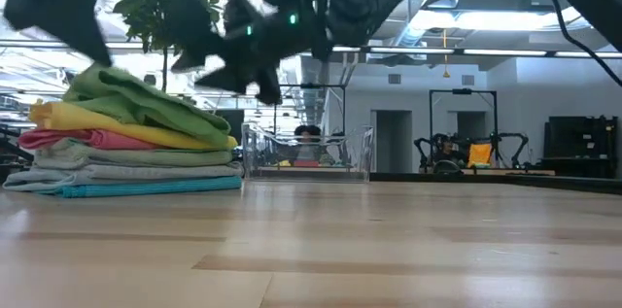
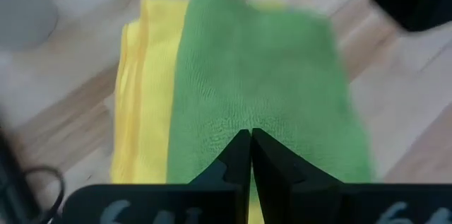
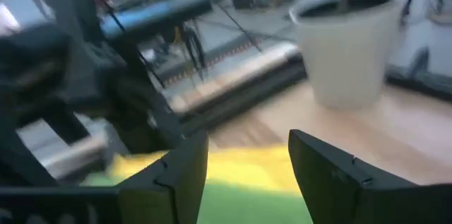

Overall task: Fold microfiber towels
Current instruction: Stack the folded green microfiber cloth on top of the folded yellow microfiber cloth, then put the stacked folded microfiber cloths into the transparent bin

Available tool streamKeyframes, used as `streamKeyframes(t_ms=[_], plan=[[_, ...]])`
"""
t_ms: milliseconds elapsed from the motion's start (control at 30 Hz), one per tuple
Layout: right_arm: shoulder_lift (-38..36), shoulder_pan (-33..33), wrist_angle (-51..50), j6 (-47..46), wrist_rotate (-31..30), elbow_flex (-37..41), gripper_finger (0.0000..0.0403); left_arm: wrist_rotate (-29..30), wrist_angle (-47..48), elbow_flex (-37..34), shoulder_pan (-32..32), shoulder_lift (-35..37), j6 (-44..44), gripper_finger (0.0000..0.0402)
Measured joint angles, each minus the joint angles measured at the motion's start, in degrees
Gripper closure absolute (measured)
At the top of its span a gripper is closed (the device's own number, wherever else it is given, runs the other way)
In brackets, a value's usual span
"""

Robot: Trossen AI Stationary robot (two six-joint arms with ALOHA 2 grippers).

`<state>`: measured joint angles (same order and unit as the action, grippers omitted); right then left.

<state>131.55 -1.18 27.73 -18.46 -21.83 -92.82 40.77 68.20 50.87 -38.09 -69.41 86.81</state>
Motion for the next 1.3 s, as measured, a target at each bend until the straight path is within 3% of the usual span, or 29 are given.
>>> streamKeyframes(t_ms=[200, 333, 600, 767, 900, 1000, 1100, 1200, 1300], plan=[[5.25, 0.51, -2.33, -2.75, 2.93, -1.77, 0.0180, -2.02, -1.73, -4.13, -0.23, -2.59, -0.61, 0.0396], [5.93, 0.13, -1.76, -4.00, 3.38, -3.44, 0.0180, -5.07, -1.42, -4.28, -0.22, -3.85, -3.72, 0.0368], [8.39, 0.54, -5.68, -6.57, 3.89, -6.18, 0.0180, -11.58, 0.22, -2.11, -0.35, -1.59, -4.51, 0.0224], [8.07, 1.18, -7.76, -5.38, 3.91, -6.24, 0.0180, -11.75, 9.64, 5.43, -0.39, 0.75, -0.99, 0.0139], [5.10, 1.74, -8.82, -2.90, 3.85, -6.25, 0.0180, -8.20, 15.25, 11.07, -1.46, 1.20, 2.16, 0.0110], [1.57, 1.82, -13.57, -1.19, 3.82, -6.25, 0.0180, 1.27, 14.93, 12.18, -3.41, 1.29, 4.68, 0.0108], [-3.76, 1.34, -24.36, -1.07, 4.18, -6.23, 0.0180, 5.97, 16.30, 10.81, -3.52, 1.21, 6.04, 0.0112], [-9.33, 0.73, -38.83, -1.08, 5.01, -6.38, 0.0179, 5.40, 18.71, 8.13, -1.38, 1.57, 12.00, 0.0115], [-12.08, 0.87, -52.40, -3.56, 7.40, -6.25, 0.0171, -1.12, 15.99, 5.91, -0.80, 3.88, 17.13, 0.0114]])
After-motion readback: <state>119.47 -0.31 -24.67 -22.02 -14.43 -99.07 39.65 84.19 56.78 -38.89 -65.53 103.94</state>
